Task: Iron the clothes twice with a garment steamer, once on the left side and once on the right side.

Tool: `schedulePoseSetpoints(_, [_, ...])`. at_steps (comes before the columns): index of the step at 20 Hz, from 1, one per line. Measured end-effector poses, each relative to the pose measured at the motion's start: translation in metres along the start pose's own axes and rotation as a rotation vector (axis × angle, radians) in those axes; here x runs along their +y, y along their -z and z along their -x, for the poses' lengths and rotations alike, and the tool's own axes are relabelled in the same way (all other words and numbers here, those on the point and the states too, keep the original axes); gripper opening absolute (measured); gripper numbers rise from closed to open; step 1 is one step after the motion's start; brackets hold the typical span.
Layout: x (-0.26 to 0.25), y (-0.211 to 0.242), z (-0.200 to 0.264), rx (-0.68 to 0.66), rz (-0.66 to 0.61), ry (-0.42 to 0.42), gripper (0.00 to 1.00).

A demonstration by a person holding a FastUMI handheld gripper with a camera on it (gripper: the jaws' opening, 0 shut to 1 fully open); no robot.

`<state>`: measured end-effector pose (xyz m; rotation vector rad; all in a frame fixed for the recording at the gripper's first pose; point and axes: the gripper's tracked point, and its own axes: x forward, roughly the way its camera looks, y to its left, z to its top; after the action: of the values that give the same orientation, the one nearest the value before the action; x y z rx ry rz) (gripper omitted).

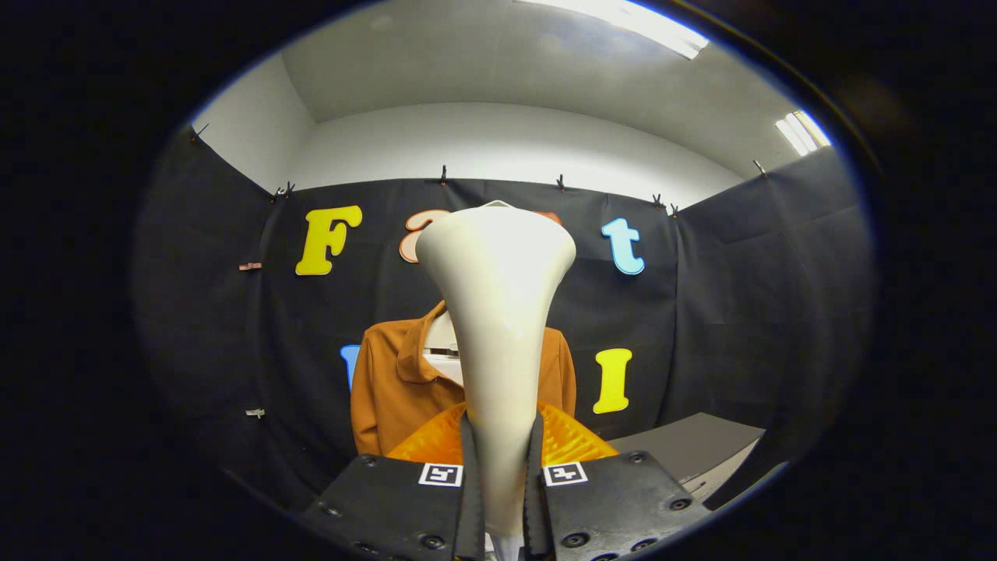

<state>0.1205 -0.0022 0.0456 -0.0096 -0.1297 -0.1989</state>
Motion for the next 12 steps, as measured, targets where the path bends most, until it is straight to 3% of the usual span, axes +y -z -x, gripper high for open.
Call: schedulePoseSetpoints(12, [0.0074,-0.0007,-0.0034,-0.003,-0.002,-0.013,0.23])
